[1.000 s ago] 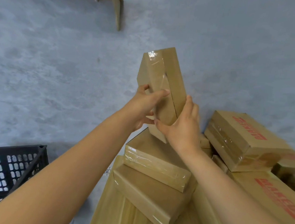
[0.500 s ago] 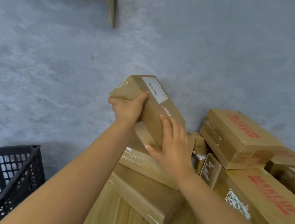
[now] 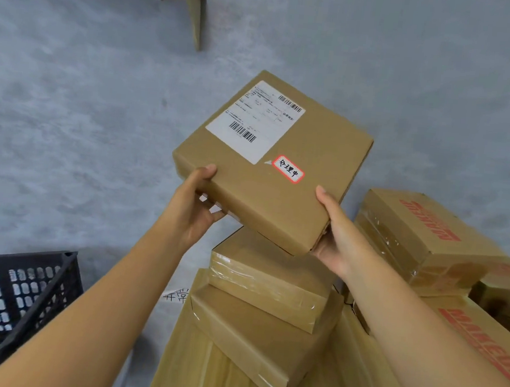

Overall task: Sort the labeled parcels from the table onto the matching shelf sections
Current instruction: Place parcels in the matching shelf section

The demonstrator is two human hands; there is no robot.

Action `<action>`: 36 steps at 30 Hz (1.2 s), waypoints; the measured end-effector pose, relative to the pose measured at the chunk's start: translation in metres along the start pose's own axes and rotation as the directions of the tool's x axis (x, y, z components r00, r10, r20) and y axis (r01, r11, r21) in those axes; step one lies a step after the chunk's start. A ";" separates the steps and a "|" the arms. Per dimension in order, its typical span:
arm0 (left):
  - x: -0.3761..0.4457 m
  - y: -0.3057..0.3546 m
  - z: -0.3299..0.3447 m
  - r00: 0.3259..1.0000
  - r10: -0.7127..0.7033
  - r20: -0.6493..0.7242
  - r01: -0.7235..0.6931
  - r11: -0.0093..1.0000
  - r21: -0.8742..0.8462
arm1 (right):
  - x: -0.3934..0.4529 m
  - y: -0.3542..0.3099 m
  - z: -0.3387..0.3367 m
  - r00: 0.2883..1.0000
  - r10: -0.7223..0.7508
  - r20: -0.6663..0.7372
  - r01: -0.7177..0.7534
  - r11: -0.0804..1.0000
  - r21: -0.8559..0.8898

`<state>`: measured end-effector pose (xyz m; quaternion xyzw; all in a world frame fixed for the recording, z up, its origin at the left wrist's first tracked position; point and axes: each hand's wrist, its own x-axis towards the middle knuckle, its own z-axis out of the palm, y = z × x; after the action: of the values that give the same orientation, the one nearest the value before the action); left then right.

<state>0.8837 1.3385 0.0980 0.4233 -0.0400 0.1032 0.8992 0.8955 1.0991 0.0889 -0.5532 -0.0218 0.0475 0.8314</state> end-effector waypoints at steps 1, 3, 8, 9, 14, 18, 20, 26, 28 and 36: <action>0.000 0.002 -0.005 1.000 0.000 0.002 0.000 1.000 0.030 | 0.001 -0.003 -0.003 0.999 -0.042 -0.012 0.042 0.999 -0.002; 0.001 0.010 -0.016 1.000 0.004 -0.025 -0.002 0.996 0.093 | 0.001 -0.010 -0.010 0.992 -0.128 -0.019 0.128 0.991 -0.038; 0.004 0.018 -0.035 0.991 -0.124 0.058 0.078 0.856 0.511 | 0.001 -0.026 -0.027 0.970 -0.222 0.102 0.235 0.961 -0.146; 0.004 0.016 -0.035 0.985 -0.161 0.067 0.091 0.803 0.589 | 0.003 -0.026 -0.029 0.967 -0.230 0.109 0.245 0.958 -0.152; 0.006 0.000 -0.030 0.961 -0.227 0.160 0.076 0.769 0.635 | 0.006 -0.018 -0.039 0.972 -0.220 0.085 0.233 0.952 -0.197; 0.005 -0.013 -0.025 0.966 -0.199 0.167 0.048 0.767 0.639 | 0.008 -0.008 -0.053 0.994 -0.109 -0.004 0.105 0.963 -0.248; 0.008 -0.020 -0.022 0.969 -0.206 0.133 0.072 0.758 0.649 | 0.010 -0.006 -0.054 0.993 -0.086 -0.087 0.057 0.954 -0.294; 0.012 -0.026 -0.007 0.976 -0.106 0.191 -0.024 0.818 0.575 | 0.012 -0.008 -0.051 0.961 -0.221 -0.168 0.138 0.904 -0.405; 0.016 -0.029 -0.004 0.991 -0.031 0.131 -0.051 0.814 0.579 | 0.013 -0.007 -0.046 0.952 -0.240 -0.191 0.141 0.895 -0.422; 0.019 -0.043 -0.009 0.999 0.044 -0.012 -0.026 0.771 0.636 | 0.014 0.015 -0.059 0.927 -0.307 -0.216 0.175 0.862 -0.476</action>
<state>0.9115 1.3213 0.0632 0.6999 0.0013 0.1331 0.7017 0.9137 1.0525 0.0519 -0.7236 0.0178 -0.1442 0.6748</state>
